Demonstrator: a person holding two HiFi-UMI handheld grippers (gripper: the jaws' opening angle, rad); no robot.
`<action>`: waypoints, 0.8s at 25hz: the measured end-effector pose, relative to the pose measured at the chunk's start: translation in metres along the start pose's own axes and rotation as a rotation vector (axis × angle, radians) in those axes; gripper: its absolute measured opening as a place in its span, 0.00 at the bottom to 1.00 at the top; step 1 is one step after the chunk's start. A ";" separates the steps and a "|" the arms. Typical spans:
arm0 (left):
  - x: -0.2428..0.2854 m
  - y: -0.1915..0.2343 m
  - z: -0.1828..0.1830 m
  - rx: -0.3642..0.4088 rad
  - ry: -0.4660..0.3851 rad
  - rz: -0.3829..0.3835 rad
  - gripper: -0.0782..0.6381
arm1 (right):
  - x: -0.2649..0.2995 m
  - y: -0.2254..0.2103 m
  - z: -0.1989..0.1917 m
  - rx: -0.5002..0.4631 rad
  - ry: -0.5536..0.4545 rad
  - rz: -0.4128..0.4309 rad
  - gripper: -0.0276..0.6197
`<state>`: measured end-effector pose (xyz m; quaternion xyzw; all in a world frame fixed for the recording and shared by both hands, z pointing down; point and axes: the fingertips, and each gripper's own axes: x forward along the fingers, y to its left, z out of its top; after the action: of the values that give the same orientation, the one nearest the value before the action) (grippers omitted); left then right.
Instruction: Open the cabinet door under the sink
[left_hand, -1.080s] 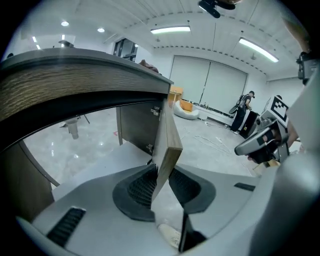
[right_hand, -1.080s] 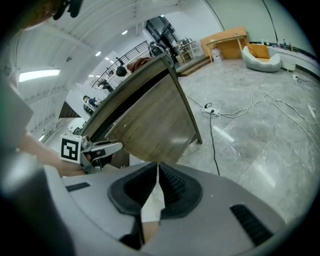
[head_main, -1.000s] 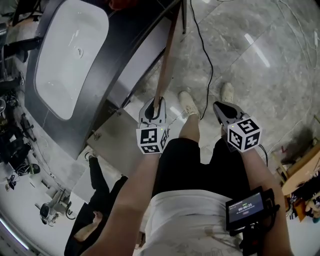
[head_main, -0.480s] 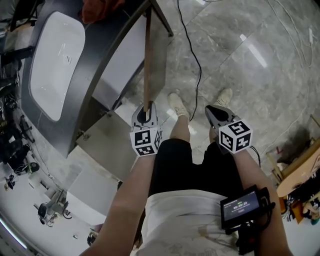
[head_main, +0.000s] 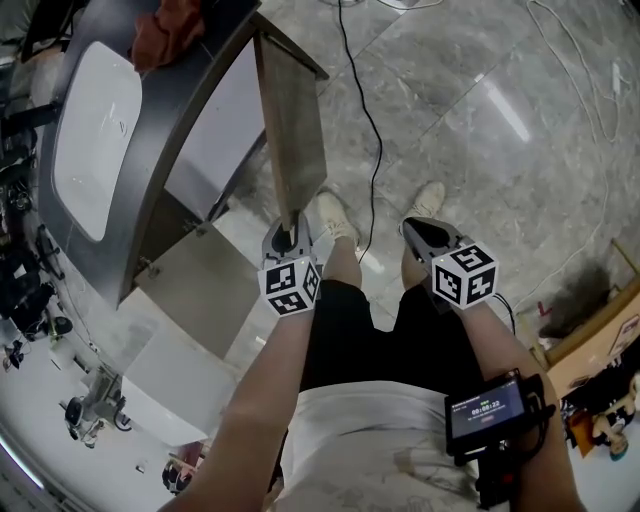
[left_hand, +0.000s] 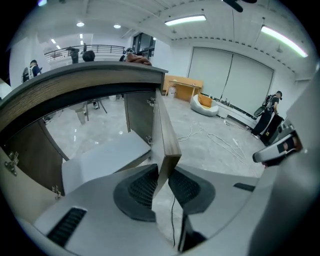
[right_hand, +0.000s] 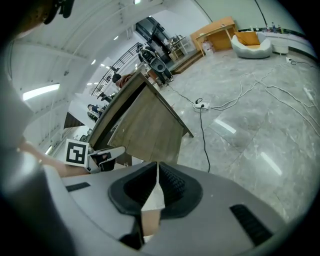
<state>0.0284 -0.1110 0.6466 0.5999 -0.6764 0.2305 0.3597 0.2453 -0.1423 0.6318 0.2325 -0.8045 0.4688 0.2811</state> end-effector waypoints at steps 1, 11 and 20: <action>0.001 -0.004 0.000 -0.009 0.002 0.006 0.21 | -0.002 -0.004 0.002 0.003 -0.003 0.001 0.08; 0.011 -0.061 0.001 -0.125 0.022 0.021 0.22 | -0.025 -0.043 0.029 -0.007 -0.019 0.001 0.08; 0.033 -0.121 0.010 -0.266 0.035 0.088 0.23 | -0.047 -0.085 0.042 0.021 -0.055 -0.029 0.08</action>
<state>0.1435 -0.1610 0.6507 0.5124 -0.7203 0.1649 0.4375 0.3237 -0.2130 0.6362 0.2598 -0.8035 0.4664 0.2634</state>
